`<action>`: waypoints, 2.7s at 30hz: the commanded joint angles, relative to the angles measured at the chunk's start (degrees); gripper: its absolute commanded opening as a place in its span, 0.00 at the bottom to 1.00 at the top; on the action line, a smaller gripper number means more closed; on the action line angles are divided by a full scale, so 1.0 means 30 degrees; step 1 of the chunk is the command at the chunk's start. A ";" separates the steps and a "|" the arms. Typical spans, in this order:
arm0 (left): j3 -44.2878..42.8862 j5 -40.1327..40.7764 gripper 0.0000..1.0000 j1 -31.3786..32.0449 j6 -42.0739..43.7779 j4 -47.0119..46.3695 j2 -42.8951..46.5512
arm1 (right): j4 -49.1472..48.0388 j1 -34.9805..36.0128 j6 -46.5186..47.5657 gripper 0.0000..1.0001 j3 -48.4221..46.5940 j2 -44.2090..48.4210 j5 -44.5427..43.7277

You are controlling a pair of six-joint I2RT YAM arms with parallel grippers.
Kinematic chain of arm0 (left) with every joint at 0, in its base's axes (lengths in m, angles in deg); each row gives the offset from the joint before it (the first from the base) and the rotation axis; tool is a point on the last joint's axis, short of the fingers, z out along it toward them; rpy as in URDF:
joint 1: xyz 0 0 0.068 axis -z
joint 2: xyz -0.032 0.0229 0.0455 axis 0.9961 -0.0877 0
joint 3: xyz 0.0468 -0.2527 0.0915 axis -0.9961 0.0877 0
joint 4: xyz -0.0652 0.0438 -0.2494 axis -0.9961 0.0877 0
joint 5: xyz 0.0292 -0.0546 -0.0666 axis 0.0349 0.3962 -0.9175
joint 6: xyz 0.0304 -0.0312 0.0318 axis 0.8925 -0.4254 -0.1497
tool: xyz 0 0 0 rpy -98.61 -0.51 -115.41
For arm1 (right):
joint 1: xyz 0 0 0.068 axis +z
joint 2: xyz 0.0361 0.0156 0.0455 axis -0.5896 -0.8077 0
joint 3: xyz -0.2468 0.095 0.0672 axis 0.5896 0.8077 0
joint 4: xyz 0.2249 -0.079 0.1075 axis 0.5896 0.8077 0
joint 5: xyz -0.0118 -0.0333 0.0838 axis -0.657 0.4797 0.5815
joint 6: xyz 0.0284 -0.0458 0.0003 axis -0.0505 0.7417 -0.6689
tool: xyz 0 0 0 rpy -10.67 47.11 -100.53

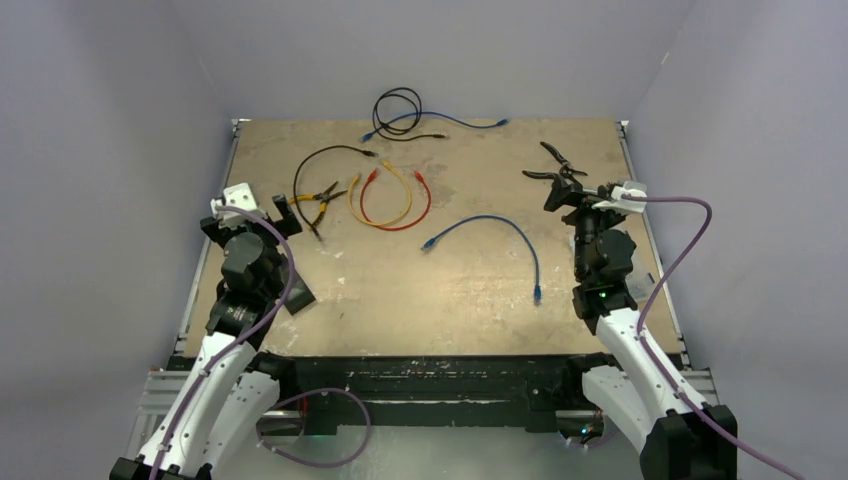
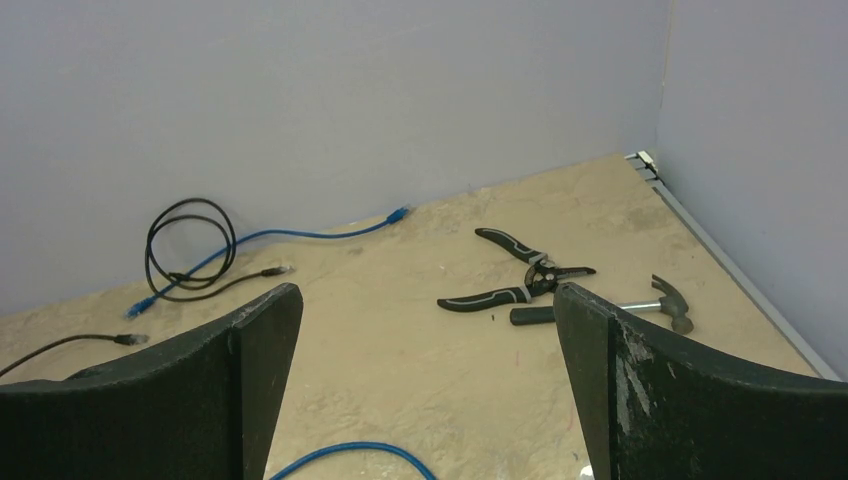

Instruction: Insert the plug into the switch port

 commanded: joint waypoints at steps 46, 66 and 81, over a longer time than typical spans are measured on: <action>-0.2376 -0.4756 0.99 -0.5642 -1.1617 0.8273 -1.2946 | -0.1952 0.0151 -0.0213 0.99 0.1237 0.2083 0.0644; -0.0770 -0.6630 0.82 -0.5810 -1.1877 0.6801 -1.3994 | -0.2206 0.0181 -0.0208 0.99 0.1502 0.2089 0.0841; -0.0639 -1.0319 0.32 -0.4805 -0.8937 0.5282 -1.3014 | -0.3347 0.0203 -0.0205 0.99 0.1611 0.2175 0.3099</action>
